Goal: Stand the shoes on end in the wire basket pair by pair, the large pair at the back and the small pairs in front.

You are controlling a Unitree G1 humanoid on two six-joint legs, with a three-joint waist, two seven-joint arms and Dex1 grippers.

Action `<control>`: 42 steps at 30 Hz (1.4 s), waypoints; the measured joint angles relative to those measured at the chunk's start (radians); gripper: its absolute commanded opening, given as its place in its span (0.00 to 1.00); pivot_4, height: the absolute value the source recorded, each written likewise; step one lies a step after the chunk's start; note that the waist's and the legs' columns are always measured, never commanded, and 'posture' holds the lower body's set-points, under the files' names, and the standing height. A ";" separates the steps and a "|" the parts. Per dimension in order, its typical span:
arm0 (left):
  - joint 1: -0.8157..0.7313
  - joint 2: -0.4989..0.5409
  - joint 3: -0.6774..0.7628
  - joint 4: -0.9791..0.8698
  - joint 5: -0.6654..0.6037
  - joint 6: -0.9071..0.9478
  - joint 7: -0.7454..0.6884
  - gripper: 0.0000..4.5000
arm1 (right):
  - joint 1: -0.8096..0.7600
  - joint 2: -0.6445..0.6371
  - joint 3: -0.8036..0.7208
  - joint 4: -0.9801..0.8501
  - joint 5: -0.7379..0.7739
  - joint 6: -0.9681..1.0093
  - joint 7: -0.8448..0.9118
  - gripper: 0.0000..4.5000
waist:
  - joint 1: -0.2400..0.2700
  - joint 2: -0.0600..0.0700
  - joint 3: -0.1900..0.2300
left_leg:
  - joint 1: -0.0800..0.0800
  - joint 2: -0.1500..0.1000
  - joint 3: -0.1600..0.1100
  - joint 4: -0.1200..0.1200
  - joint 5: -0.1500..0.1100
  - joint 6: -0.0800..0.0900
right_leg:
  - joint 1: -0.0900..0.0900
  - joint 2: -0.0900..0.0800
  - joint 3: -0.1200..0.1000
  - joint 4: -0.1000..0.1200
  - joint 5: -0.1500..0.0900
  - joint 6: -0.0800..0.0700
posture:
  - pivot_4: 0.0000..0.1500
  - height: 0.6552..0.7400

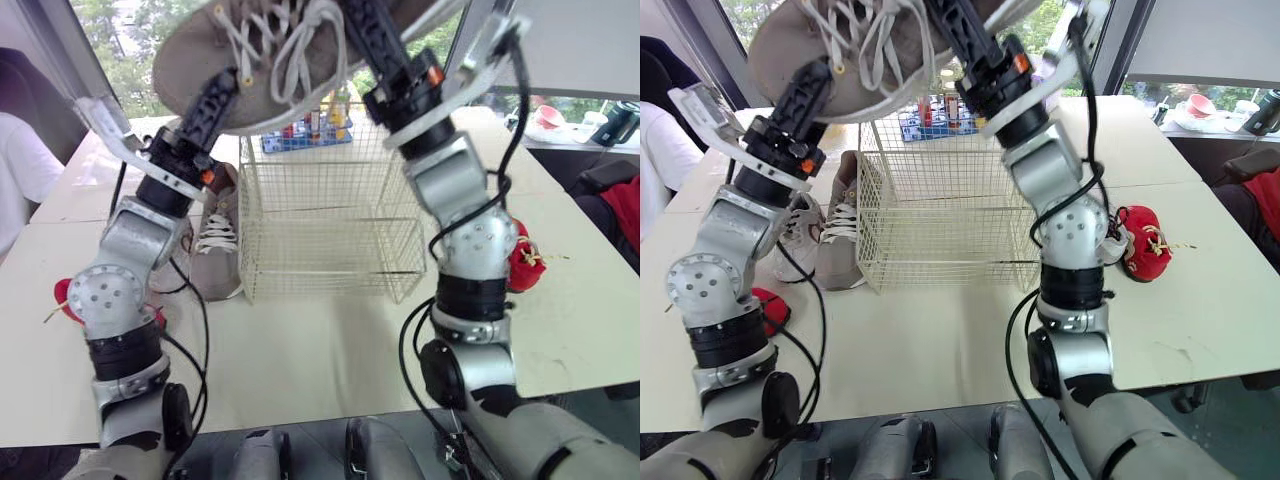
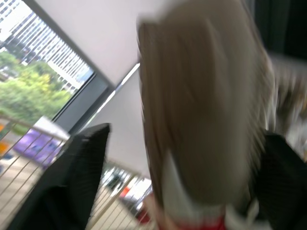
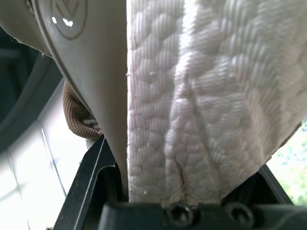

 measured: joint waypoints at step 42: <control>0.504 0.597 0.092 -0.321 -0.114 0.213 -0.244 1.00 | -0.528 -0.466 0.248 1.290 -0.931 -0.467 1.150 0.99 | -0.002 0.004 0.003 | -0.004 0.002 0.006 -0.003 0.003 -0.008 | -0.008 0.001 0.004 -0.004 0.000 -0.004 | 1.00 1.00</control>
